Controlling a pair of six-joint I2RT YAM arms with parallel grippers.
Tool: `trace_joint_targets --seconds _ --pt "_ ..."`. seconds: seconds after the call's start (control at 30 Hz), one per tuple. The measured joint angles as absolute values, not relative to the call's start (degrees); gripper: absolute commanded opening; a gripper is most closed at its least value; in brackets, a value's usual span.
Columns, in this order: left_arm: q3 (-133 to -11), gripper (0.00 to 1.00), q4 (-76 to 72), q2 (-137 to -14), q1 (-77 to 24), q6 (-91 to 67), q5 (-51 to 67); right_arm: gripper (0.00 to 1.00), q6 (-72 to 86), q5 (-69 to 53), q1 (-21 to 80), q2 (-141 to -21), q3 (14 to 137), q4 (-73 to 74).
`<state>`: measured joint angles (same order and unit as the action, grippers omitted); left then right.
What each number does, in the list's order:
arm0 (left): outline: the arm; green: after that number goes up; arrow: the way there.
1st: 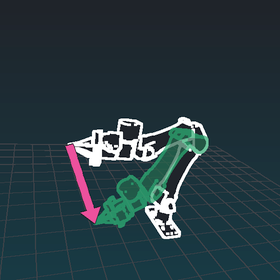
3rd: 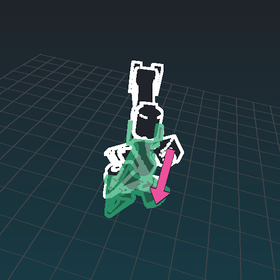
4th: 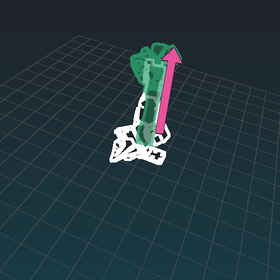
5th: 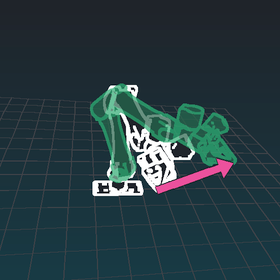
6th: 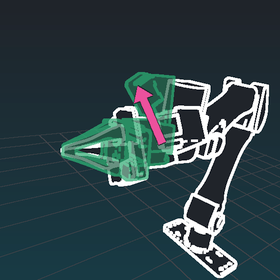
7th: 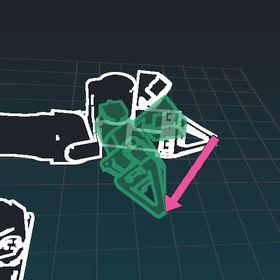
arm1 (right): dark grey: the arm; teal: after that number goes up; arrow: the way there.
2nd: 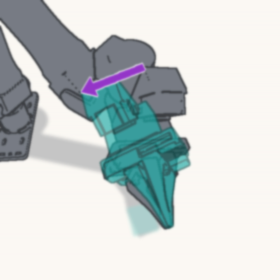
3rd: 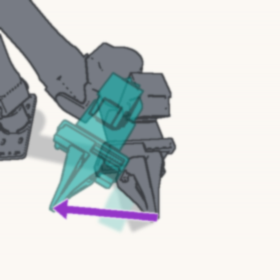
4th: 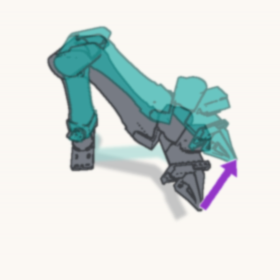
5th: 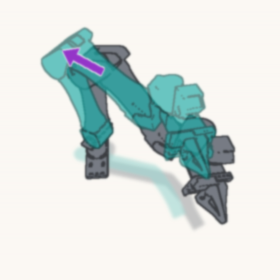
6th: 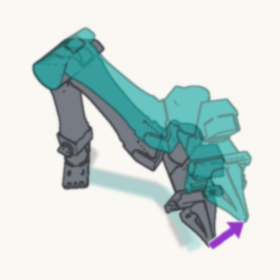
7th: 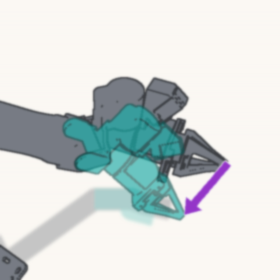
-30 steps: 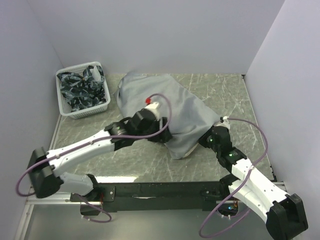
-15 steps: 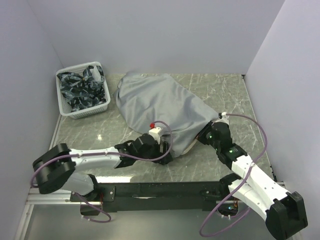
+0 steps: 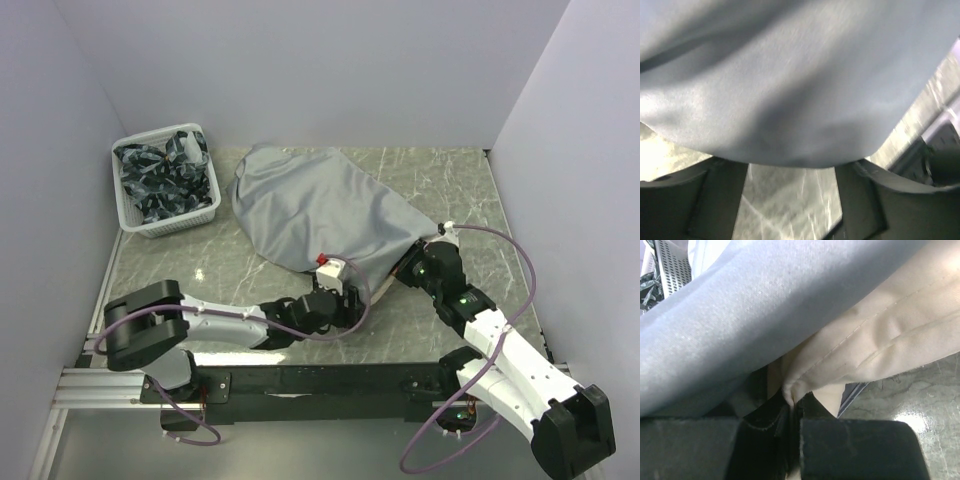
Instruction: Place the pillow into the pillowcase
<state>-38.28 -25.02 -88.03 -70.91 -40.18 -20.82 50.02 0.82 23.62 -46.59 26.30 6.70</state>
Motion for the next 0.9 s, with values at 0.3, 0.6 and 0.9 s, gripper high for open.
trace_joint_targets --seconds 0.3,0.6,0.9 --pt "-43.88 0.05 -22.11 -92.18 -78.61 -39.07 -34.24 0.0 49.98 1.1 23.64 -46.02 27.09 7.88" --pt "-47.68 0.04 -12.34 -83.4 -79.26 -31.62 -16.58 0.0 49.56 3.99 24.93 -44.49 27.44 8.32" --pt "-65.69 0.05 4.78 -78.89 -78.19 -20.32 7.7 0.0 49.56 7.57 27.14 -43.64 28.34 7.4"
